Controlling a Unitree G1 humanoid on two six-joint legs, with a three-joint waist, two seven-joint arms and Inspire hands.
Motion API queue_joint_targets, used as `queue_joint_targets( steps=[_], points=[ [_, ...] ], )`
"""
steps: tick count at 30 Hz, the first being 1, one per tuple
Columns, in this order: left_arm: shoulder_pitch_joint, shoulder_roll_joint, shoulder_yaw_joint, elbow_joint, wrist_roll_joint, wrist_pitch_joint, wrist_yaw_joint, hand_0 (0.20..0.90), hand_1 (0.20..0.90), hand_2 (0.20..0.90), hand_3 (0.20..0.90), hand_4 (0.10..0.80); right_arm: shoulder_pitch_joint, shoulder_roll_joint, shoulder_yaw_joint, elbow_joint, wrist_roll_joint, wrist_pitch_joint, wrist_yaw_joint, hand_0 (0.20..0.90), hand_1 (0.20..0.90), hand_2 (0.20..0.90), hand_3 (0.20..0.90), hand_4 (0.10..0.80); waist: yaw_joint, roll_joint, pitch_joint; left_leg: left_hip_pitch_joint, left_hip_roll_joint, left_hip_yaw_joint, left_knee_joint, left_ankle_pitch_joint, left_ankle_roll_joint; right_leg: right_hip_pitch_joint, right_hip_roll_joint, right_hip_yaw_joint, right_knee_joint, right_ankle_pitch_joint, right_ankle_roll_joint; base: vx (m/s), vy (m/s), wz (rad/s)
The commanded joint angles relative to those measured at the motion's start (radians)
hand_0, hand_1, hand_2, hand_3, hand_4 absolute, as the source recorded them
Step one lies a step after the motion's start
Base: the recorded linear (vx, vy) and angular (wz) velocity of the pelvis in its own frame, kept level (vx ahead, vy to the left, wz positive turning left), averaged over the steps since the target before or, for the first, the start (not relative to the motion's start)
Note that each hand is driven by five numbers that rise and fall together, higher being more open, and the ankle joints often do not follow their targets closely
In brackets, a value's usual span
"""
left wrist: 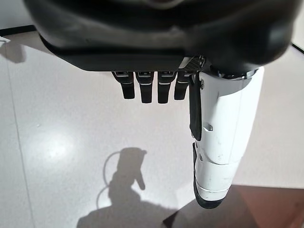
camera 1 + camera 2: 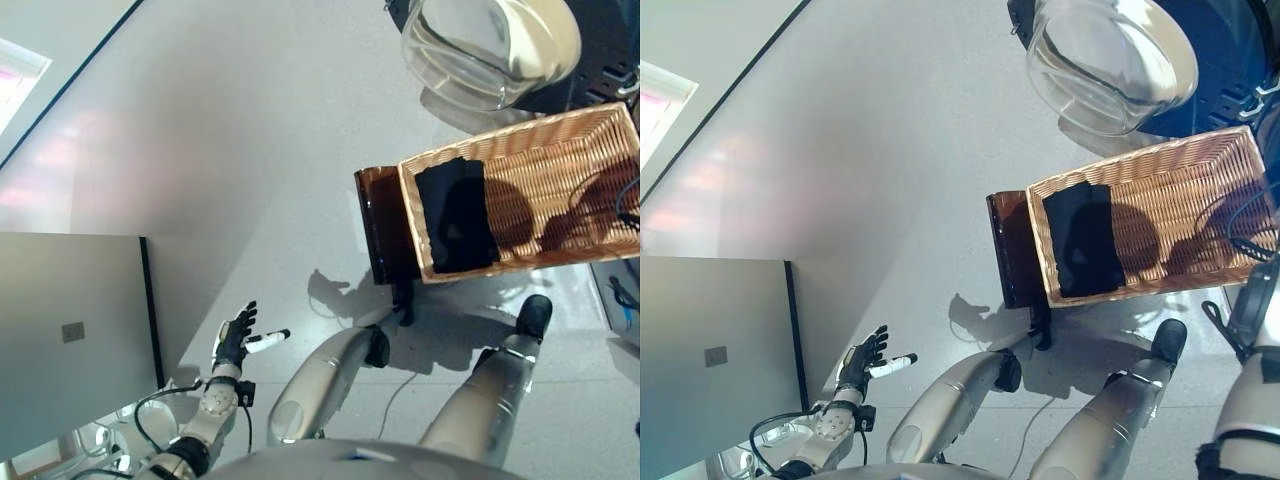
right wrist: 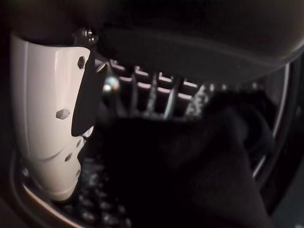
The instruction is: Pick up the clothes and place them into the washing machine
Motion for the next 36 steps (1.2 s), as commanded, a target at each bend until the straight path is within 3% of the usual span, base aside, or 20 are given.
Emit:
queue_joint_targets(
  steps=[1, 2, 4, 14, 16, 18, 19, 20, 21, 24, 27, 28, 36],
  points=[
    [0.032, 0.081, 0.108, 0.032, -0.002, -0.013, 0.022, 0.9, 0.9, 0.9, 0.9, 0.8, -0.184, -0.253, 0.542, -0.069, -0.674, 0.134, 0.045, 0.9, 0.9, 0.9, 0.9, 0.8, 0.029, -0.022, -0.063, -0.002, 0.042, -0.067, 0.056, -0.09, -0.149, 0.056, 0.053, -0.023, 0.069, -0.097, -0.119, -0.062, -0.043, 0.05],
    [0.032, 0.092, 0.118, 0.019, 0.004, -0.01, 0.006, 0.9, 0.9, 0.9, 0.9, 0.8, -0.181, -0.243, 0.596, -0.023, -0.765, 0.187, 0.102, 0.9, 0.9, 0.9, 0.9, 0.8, 0.035, -0.03, -0.061, -0.006, 0.044, -0.069, 0.061, -0.088, -0.149, 0.059, 0.054, -0.028, 0.069, -0.094, -0.123, 0.0, 0.0, 0.0],
    [0.036, 0.091, 0.127, -0.004, -0.01, -0.018, -0.002, 0.9, 0.9, 0.9, 0.9, 0.8, -0.207, -0.212, 0.636, -0.013, -0.818, 0.206, 0.097, 0.9, 0.9, 0.9, 0.9, 0.8, 0.036, -0.034, -0.058, -0.008, 0.047, -0.071, 0.068, -0.087, -0.149, 0.058, 0.056, -0.031, 0.073, -0.091, -0.126, -0.009, -0.021, -0.01],
    [0.015, 0.077, 0.143, 0.024, -0.066, -0.001, 0.001, 0.9, 0.9, 0.9, 0.9, 0.8, -0.074, -0.093, 0.434, -0.069, -0.612, 0.141, 0.185, 0.9, 0.9, 0.9, 0.9, 0.8, 0.015, -0.096, -0.028, -0.008, 0.073, -0.077, 0.086, -0.092, -0.151, 0.071, 0.086, -0.043, 0.084, -0.1, -0.138, -0.003, -0.012, -0.02],
    [0.009, 0.074, 0.149, 0.028, -0.07, 0.003, 0.0, 0.9, 0.9, 0.9, 0.9, 0.8, -0.008, -0.038, 0.352, -0.082, -0.54, 0.115, 0.193, 0.9, 0.9, 0.9, 0.9, 0.8, 0.013, -0.106, -0.015, -0.011, 0.084, -0.074, 0.084, -0.063, -0.144, 0.074, 0.096, -0.056, 0.074, -0.074, -0.147, -0.093, -0.011, -0.01],
    [0.001, 0.076, 0.15, 0.051, -0.064, 0.013, -0.006, 0.9, 0.9, 0.9, 0.9, 0.8, 0.065, 0.017, 0.282, -0.087, -0.484, 0.095, 0.212, 0.9, 0.9, 0.9, 0.9, 0.8, 0.011, -0.129, -0.011, 0.008, 0.087, -0.087, 0.093, -0.094, -0.151, 0.1, 0.101, -0.06, 0.083, -0.107, -0.142, 0.002, -0.055, -0.03],
    [-0.006, 0.071, 0.153, 0.059, -0.064, 0.014, -0.007, 0.9, 0.9, 0.9, 0.9, 0.8, 0.095, 0.055, 0.231, -0.094, -0.438, 0.079, 0.21, 0.9, 0.9, 0.9, 0.9, 0.8, 0.009, -0.131, -0.002, 0.001, 0.095, -0.084, 0.091, -0.067, -0.144, 0.098, 0.105, -0.074, 0.078, -0.085, -0.15, 0.103, -0.083, 0.06],
    [-0.006, 0.075, 0.154, 0.066, -0.058, 0.02, -0.01, 0.9, 0.9, 0.9, 0.9, 0.8, 0.135, 0.082, 0.204, -0.092, -0.421, 0.074, 0.221, 0.9, 0.9, 0.9, 0.9, 0.8, 0.011, -0.144, -0.007, 0.016, 0.092, -0.096, 0.098, -0.096, -0.151, 0.117, 0.107, -0.074, 0.083, -0.114, -0.145, -0.079, -0.063, 0.12],
    [-0.017, 0.077, 0.161, 0.08, -0.048, 0.022, -0.01, 0.9, 0.9, 0.9, 0.9, 0.8, 0.182, 0.162, 0.131, -0.11, -0.335, 0.043, 0.216, 0.9, 0.9, 0.9, 0.9, 0.8, 0.014, -0.155, 0.005, 0.013, 0.102, -0.098, 0.097, -0.068, -0.145, 0.125, 0.115, -0.097, 0.079, -0.095, -0.154, 0.008, -0.063, 0.12],
    [-0.02, 0.081, 0.158, 0.082, -0.034, 0.03, -0.008, 0.9, 0.9, 0.9, 0.9, 0.8, 0.223, 0.197, 0.104, -0.123, -0.316, 0.033, 0.226, 0.9, 0.9, 0.9, 0.9, 0.8, 0.015, -0.169, 0.008, 0.017, 0.105, -0.105, 0.1, -0.069, -0.145, 0.136, 0.118, -0.109, 0.08, -0.099, -0.155, -0.023, -0.065, 0.06],
    [-0.023, 0.106, 0.137, 0.083, 0.09, 0.045, 0.01, 0.9, 0.9, 0.9, 0.9, 0.8, 0.39, 0.367, 0.057, -0.219, -0.253, -0.022, 0.278, 0.9, 0.9, 0.9, 0.9, 0.8, 0.025, -0.22, 0.026, 0.035, 0.114, -0.136, 0.109, -0.067, -0.147, 0.177, 0.13, -0.156, 0.094, -0.121, -0.16, 0.038, -0.098, 0.32],
    [-0.021, 0.107, 0.136, 0.083, 0.09, 0.046, 0.01, 0.9, 0.9, 0.9, 0.9, 0.8, 0.393, 0.368, 0.057, -0.22, -0.253, -0.021, 0.278, 0.9, 0.9, 0.9, 0.9, 0.8, 0.024, -0.225, 0.021, 0.046, 0.111, -0.143, 0.113, -0.096, -0.154, 0.187, 0.129, -0.147, 0.099, -0.147, -0.153, 0.096, -0.104, 0.3],
    [-0.033, 0.117, 0.189, 0.125, 0.12, 0.07, 0.01, 0.9, 0.9, 0.9, 0.9, 0.8, 0.526, 0.552, -0.033, -0.164, -0.141, -0.047, 0.301, 0.9, 0.9, 0.9, 0.9, 0.8, 0.064, -0.291, 0.025, 0.074, 0.109, -0.197, 0.112, -0.096, -0.159, 0.257, 0.139, -0.226, 0.104, -0.175, -0.156, 0.033, -0.07, 0.21]
  ],
)
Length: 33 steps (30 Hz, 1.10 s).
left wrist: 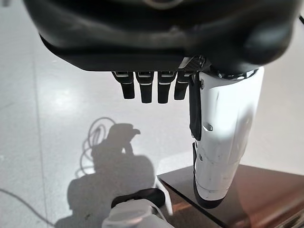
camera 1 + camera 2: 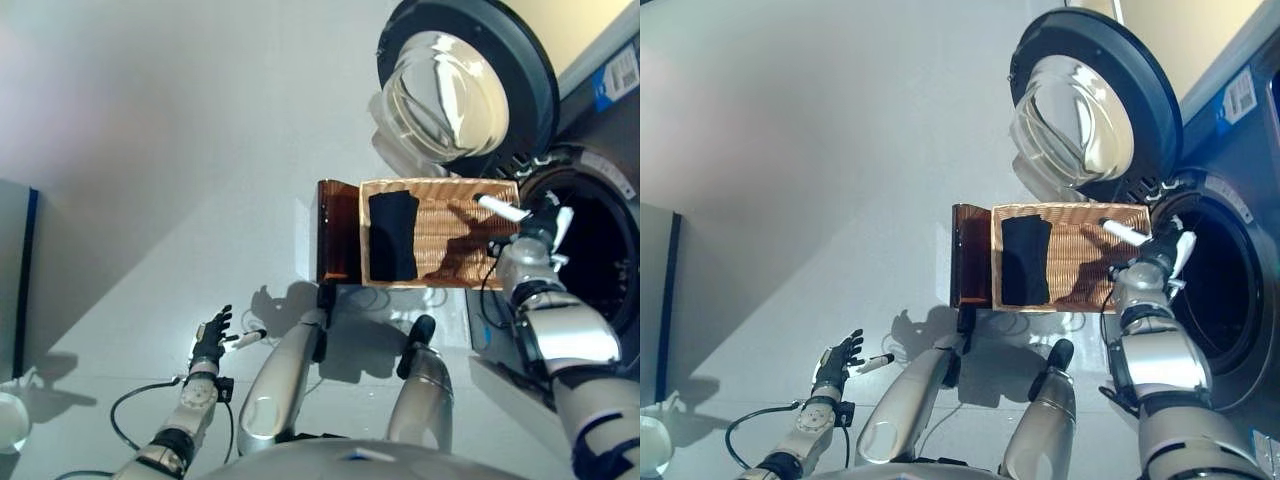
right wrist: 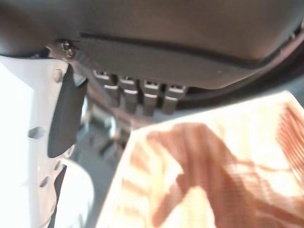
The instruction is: Pick up the clothes and place them into the washing machine
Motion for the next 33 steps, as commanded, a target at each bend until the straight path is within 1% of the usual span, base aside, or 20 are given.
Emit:
queue_joint_targets(
  steps=[1, 5, 6, 12, 17, 19, 22, 28, 29, 30, 33],
  points=[
    [0.009, 0.08, 0.048, 0.015, 0.033, -0.02, 0.041, 0.9, 0.9, 0.9, 0.9, 0.8, 0.026, 0.022, -0.017, -0.039, 0.047, -0.09, 0.003, 0.9, 0.9, 0.9, 0.9, 0.8, 0.071, -0.038, -0.023, -0.017, 0.004, -0.008, 0.056, -0.112, -0.081, 0.076, 0.032, -0.045, 0.004, -0.079, -0.079, 0.003, -0.05, 0.35],
    [0.008, 0.093, 0.066, -0.039, 0.04, -0.029, 0.048, 0.9, 0.9, 0.9, 0.9, 0.8, 0.043, 0.039, -0.026, -0.023, 0.069, -0.094, 0.006, 0.9, 0.9, 0.9, 0.9, 0.8, 0.087, -0.046, -0.021, -0.024, -0.003, -0.023, 0.062, -0.111, -0.082, 0.08, 0.029, -0.067, 0.016, -0.09, -0.082, -0.009, -0.035, 0.29],
    [0.001, 0.102, 0.082, -0.073, 0.043, -0.034, 0.059, 0.9, 0.9, 0.9, 0.9, 0.8, 0.049, 0.058, -0.034, -0.016, 0.094, -0.102, 0.002, 0.9, 0.9, 0.9, 0.9, 0.8, 0.099, -0.049, -0.017, -0.033, -0.01, -0.033, 0.071, -0.112, -0.083, 0.079, 0.026, -0.082, 0.031, -0.101, -0.083, -0.02, -0.016, 0.26],
    [-0.013, 0.111, 0.114, -0.15, 0.029, -0.042, 0.083, 0.9, 0.9, 0.9, 0.9, 0.8, 0.052, 0.102, -0.024, -0.015, 0.122, -0.112, -0.009, 0.9, 0.9, 0.9, 0.9, 0.8, 0.119, -0.05, 0.007, -0.084, -0.019, -0.046, 0.124, -0.124, -0.085, 0.058, 0.02, -0.1, 0.087, -0.133, -0.09, -0.015, -0.019, 0.3],
    [-0.003, 0.111, 0.138, -0.283, 0.011, -0.06, 0.098, 0.9, 0.9, 0.9, 0.9, 0.8, 0.014, 0.106, -0.019, 0.011, 0.145, -0.114, -0.033, 0.9, 0.9, 0.9, 0.9, 0.8, 0.146, -0.037, 0.03, -0.138, -0.031, -0.061, 0.191, -0.143, -0.083, 0.017, 0.009, -0.118, 0.164, -0.165, -0.096, 0.001, 0.012, 0.19],
    [-0.009, 0.108, 0.142, -0.313, 0.005, -0.064, 0.1, 0.9, 0.9, 0.9, 0.9, 0.8, 0.007, 0.113, -0.018, 0.013, 0.156, -0.118, -0.043, 0.9, 0.9, 0.9, 0.9, 0.8, 0.152, -0.035, 0.039, -0.168, -0.036, -0.068, 0.215, -0.153, -0.082, -0.004, 0.003, -0.123, 0.2, -0.184, -0.098, 0.001, 0.001, 0.18],
    [-0.018, 0.103, 0.15, -0.36, -0.01, -0.073, 0.111, 0.9, 0.9, 0.9, 0.9, 0.8, -0.025, 0.108, -0.014, 0.03, 0.165, -0.118, -0.056, 0.9, 0.9, 0.9, 0.9, 0.8, 0.165, -0.022, 0.05, -0.204, -0.051, -0.076, 0.245, -0.162, -0.08, -0.036, -0.011, -0.13, 0.246, -0.202, -0.102, 0.0, 0.013, 0.24],
    [-0.038, 0.088, 0.152, -0.43, -0.024, -0.082, 0.124, 0.9, 0.9, 0.9, 0.9, 0.8, -0.073, 0.078, -0.021, 0.061, 0.196, -0.112, -0.063, 0.9, 0.9, 0.9, 0.9, 0.8, 0.191, 0.006, 0.056, -0.262, -0.078, -0.086, 0.279, -0.171, -0.075, -0.077, -0.036, -0.147, 0.304, -0.235, -0.107, 0.02, 0.013, 0.22],
    [-0.042, 0.087, 0.15, -0.434, -0.023, -0.081, 0.126, 0.9, 0.9, 0.9, 0.9, 0.8, -0.08, 0.078, -0.021, 0.062, 0.2, -0.111, -0.062, 0.529, 0.529, 0.529, 0.529, 0.535, 0.194, 0.01, 0.058, -0.267, -0.081, -0.086, 0.283, -0.171, -0.075, -0.083, -0.039, -0.149, 0.308, -0.236, -0.108, 0.036, 0.012, 0.25],
    [-0.048, 0.084, 0.146, -0.412, -0.032, -0.08, 0.129, 0.9, 0.9, 0.9, 0.9, 0.8, -0.095, 0.074, -0.02, 0.068, 0.2, -0.108, -0.065, 0.2, 0.2, 0.2, 0.2, 0.3, 0.203, 0.019, 0.059, -0.274, -0.086, -0.091, 0.282, -0.17, -0.073, -0.088, -0.044, -0.151, 0.315, -0.238, -0.109, 0.037, 0.012, 0.2],
    [-0.051, 0.085, 0.142, -0.396, -0.034, -0.08, 0.133, 0.9, 0.9, 0.9, 0.9, 0.8, -0.107, 0.076, -0.017, 0.069, 0.198, -0.107, -0.066, 0.2, 0.2, 0.2, 0.2, 0.3, 0.207, 0.024, 0.06, -0.276, -0.086, -0.093, 0.277, -0.166, -0.073, -0.089, -0.047, -0.151, 0.316, -0.24, -0.11, 0.027, 0.003, 0.1]
  ],
)
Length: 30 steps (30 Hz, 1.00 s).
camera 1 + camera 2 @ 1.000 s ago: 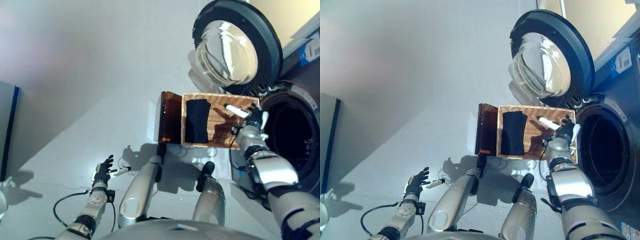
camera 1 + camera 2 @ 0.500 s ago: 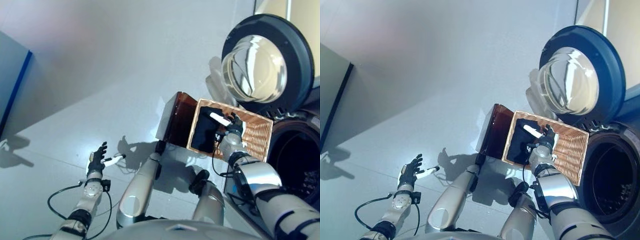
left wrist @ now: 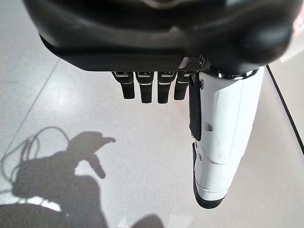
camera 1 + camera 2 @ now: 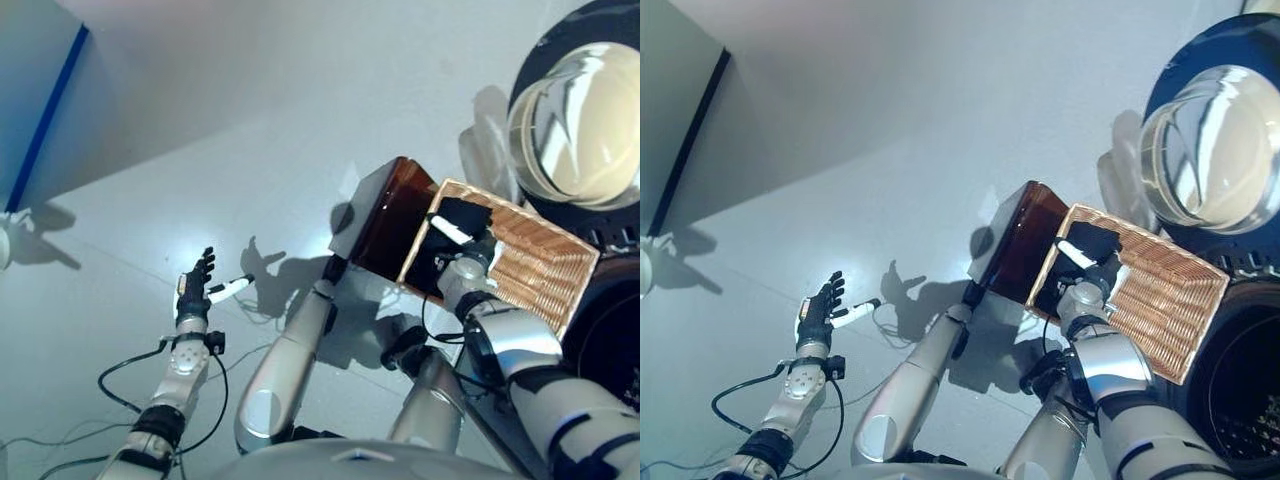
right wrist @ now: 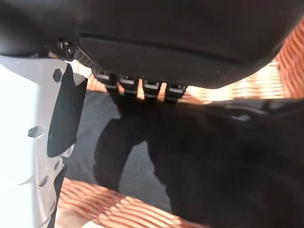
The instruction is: Pick up the clothes and place them into the washing machine
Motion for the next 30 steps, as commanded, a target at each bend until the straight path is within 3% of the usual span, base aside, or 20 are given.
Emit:
queue_joint_targets(
  steps=[1, 20, 30],
  points=[
    [-0.047, 0.028, 0.062, -0.018, -0.009, -0.072, 0.057, 0.9, 0.9, 0.9, 0.9, 0.8, -0.066, -0.051, -0.015, -0.048, 0.019, -0.045, 0.022, 0.2, 0.2, 0.2, 0.2, 0.3, 0.043, 0.066, 0.026, -0.017, -0.013, 0.032, 0.091, -0.138, -0.051, 0.072, 0.057, -0.022, -0.007, -0.032, -0.078, 0.033, 0.002, 0.05],
    [-0.013, 0.022, 0.026, 0.085, -0.02, -0.061, 0.052, 0.9, 0.9, 0.9, 0.9, 0.8, -0.018, -0.083, -0.068, -0.053, 0.03, -0.043, 0.018, 0.2, 0.2, 0.2, 0.2, 0.3, 0.009, 0.088, 0.023, 0.061, 0.002, 0.052, 0.023, -0.113, -0.057, 0.118, 0.068, 0.008, -0.051, -0.019, -0.078, 0.0, 0.001, -0.02],
    [0.004, 0.011, 0.012, 0.177, -0.027, -0.054, 0.019, 0.9, 0.9, 0.9, 0.9, 0.8, 0.088, -0.138, -0.146, -0.091, 0.066, -0.053, 0.041, 0.2, 0.2, 0.2, 0.2, 0.3, -0.052, 0.09, -0.013, 0.158, 0.025, 0.081, -0.07, -0.078, -0.068, 0.194, 0.096, 0.035, -0.16, 0.019, -0.072, -0.007, 0.01, -0.16]
  ],
)
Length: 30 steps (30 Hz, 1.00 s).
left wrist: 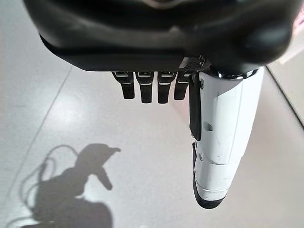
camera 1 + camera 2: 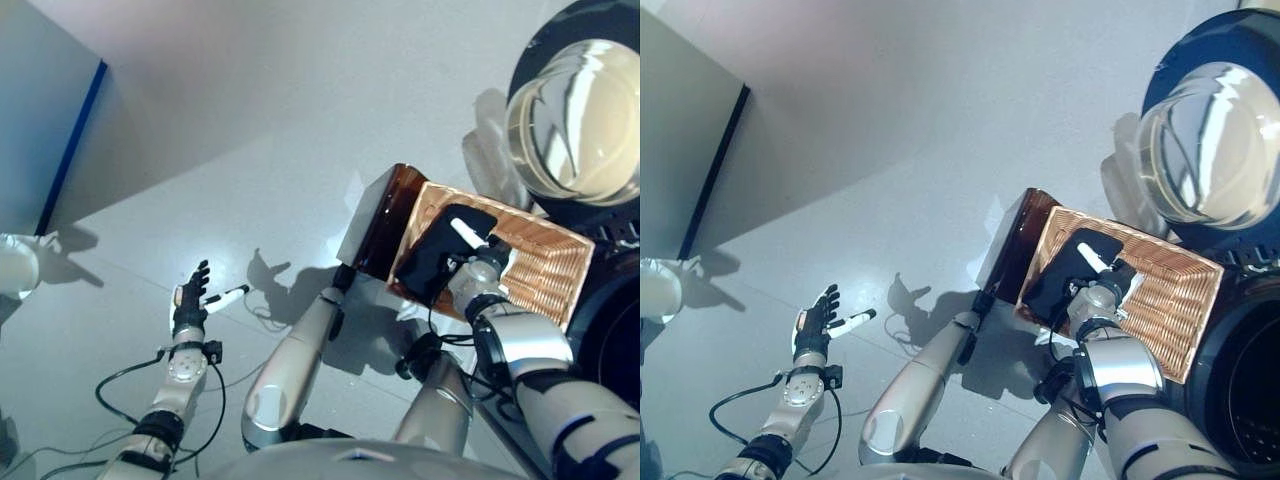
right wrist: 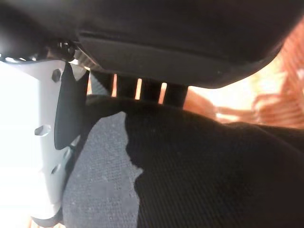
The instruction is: Pick up the clothes and place them into the washing machine
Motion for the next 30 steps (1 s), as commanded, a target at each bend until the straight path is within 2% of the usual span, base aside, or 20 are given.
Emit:
queue_joint_targets(
  steps=[1, 6, 11, 12, 13, 15, 18, 19, 25, 29, 30],
  points=[
    [0.001, 0.013, 0.026, 0.045, -0.018, -0.043, 0.005, 0.9, 0.9, 0.9, 0.9, 0.8, 0.023, -0.131, -0.034, -0.042, 0.044, -0.057, 0.018, 0.2, 0.2, 0.2, 0.2, 0.3, -0.016, 0.037, -0.039, 0.027, 0.004, 0.027, -0.029, -0.073, -0.071, 0.12, 0.076, -0.027, -0.122, 0.029, -0.075, 0.014, 0.034, -0.16],
    [0.016, -0.015, 0.019, 0.095, -0.036, -0.043, -0.023, 0.9, 0.9, 0.9, 0.9, 0.8, 0.106, -0.121, -0.12, -0.133, 0.21, -0.112, 0.098, 0.2, 0.2, 0.2, 0.2, 0.3, -0.058, 0.042, -0.06, 0.079, 0.021, 0.052, -0.085, -0.054, -0.071, 0.141, 0.088, 0.0, -0.183, 0.053, -0.063, 0.022, 0.037, -0.34],
    [0.026, -0.049, -0.005, 0.124, -0.061, -0.047, -0.056, 0.9, 0.9, 0.9, 0.9, 0.8, 0.165, -0.084, -0.268, -0.224, 0.48, -0.197, 0.193, 0.2, 0.2, 0.2, 0.2, 0.3, -0.088, 0.073, -0.089, 0.12, 0.021, 0.073, -0.126, -0.052, -0.068, 0.155, 0.087, 0.021, -0.225, 0.069, -0.05, 0.021, 0.051, -0.27],
    [0.027, -0.055, -0.012, 0.123, -0.066, -0.05, -0.06, 0.9, 0.9, 0.9, 0.9, 0.8, 0.167, -0.067, -0.294, -0.259, 0.521, -0.219, 0.204, 0.2, 0.2, 0.2, 0.2, 0.3, -0.091, 0.088, -0.088, 0.115, 0.023, 0.082, -0.128, -0.028, -0.062, 0.146, 0.085, 0.012, -0.23, 0.093, -0.054, 0.015, 0.031, -0.2],
    [0.026, -0.056, -0.013, 0.124, -0.067, -0.049, -0.06, 0.9, 0.9, 0.9, 0.9, 0.8, 0.171, -0.066, -0.295, -0.262, 0.523, -0.22, 0.205, 0.2, 0.2, 0.2, 0.2, 0.3, -0.092, 0.083, -0.094, 0.123, 0.02, 0.075, -0.129, -0.048, -0.066, 0.154, 0.087, 0.026, -0.232, 0.075, -0.048, 0.025, 0.077, -0.14],
    [0.038, -0.072, -0.046, 0.128, -0.075, -0.056, -0.08, 0.9, 0.9, 0.9, 0.9, 0.8, 0.171, -0.04, -0.377, -0.319, 0.611, -0.284, 0.222, 0.2, 0.2, 0.2, 0.2, 0.3, -0.101, 0.125, -0.106, 0.126, 0.015, 0.087, -0.136, -0.034, -0.056, 0.15, 0.074, 0.029, -0.24, 0.096, -0.045, -0.003, 0.112, -0.15],
    [0.043, -0.087, -0.075, 0.117, -0.087, -0.062, -0.092, 0.9, 0.9, 0.9, 0.9, 0.8, 0.158, -0.025, -0.452, -0.372, 0.673, -0.338, 0.228, 0.2, 0.2, 0.2, 0.2, 0.3, -0.107, 0.164, -0.115, 0.133, 0.007, 0.089, -0.141, -0.033, -0.05, 0.149, 0.066, 0.043, -0.243, 0.101, -0.04, -0.017, 0.081, -0.15],
    [0.048, -0.088, -0.1, 0.123, -0.08, -0.06, -0.099, 0.9, 0.9, 0.9, 0.9, 0.8, 0.138, -0.06, -0.468, -0.345, 0.667, -0.35, 0.207, 0.2, 0.2, 0.2, 0.2, 0.3, -0.106, 0.183, -0.122, 0.136, 0.001, 0.09, -0.141, -0.035, -0.049, 0.15, 0.06, 0.05, -0.244, 0.101, -0.038, 0.001, 0.044, -0.08],
    [0.061, -0.094, -0.118, 0.132, -0.075, -0.062, -0.093, 0.9, 0.9, 0.9, 0.9, 0.8, 0.061, -0.185, -0.501, -0.32, 0.605, -0.361, 0.124, 0.2, 0.2, 0.2, 0.2, 0.3, -0.101, 0.24, -0.136, 0.143, -0.013, 0.101, -0.148, -0.039, -0.047, 0.134, 0.046, 0.076, -0.24, 0.105, -0.033, -0.006, 0.054, -0.06],
    [0.075, -0.091, -0.126, 0.14, -0.083, -0.068, -0.089, 0.9, 0.9, 0.9, 0.9, 0.8, -0.013, -0.304, -0.491, -0.34, 0.53, -0.371, 0.058, 0.2, 0.2, 0.2, 0.2, 0.3, -0.096, 0.273, -0.146, 0.141, -0.016, 0.115, -0.152, -0.037, -0.047, 0.114, 0.04, 0.099, -0.241, 0.108, -0.03, -0.017, 0.039, -0.13],
    [0.074, -0.089, -0.128, 0.147, -0.083, -0.07, -0.089, 0.9, 0.9, 0.9, 0.9, 0.8, -0.042, -0.362, -0.479, -0.343, 0.496, -0.373, 0.028, 0.2, 0.2, 0.2, 0.2, 0.3, -0.093, 0.283, -0.148, 0.136, -0.018, 0.12, -0.148, -0.037, -0.049, 0.104, 0.035, 0.107, -0.236, 0.109, -0.029, -0.017, 0.022, -0.14]
  ],
)
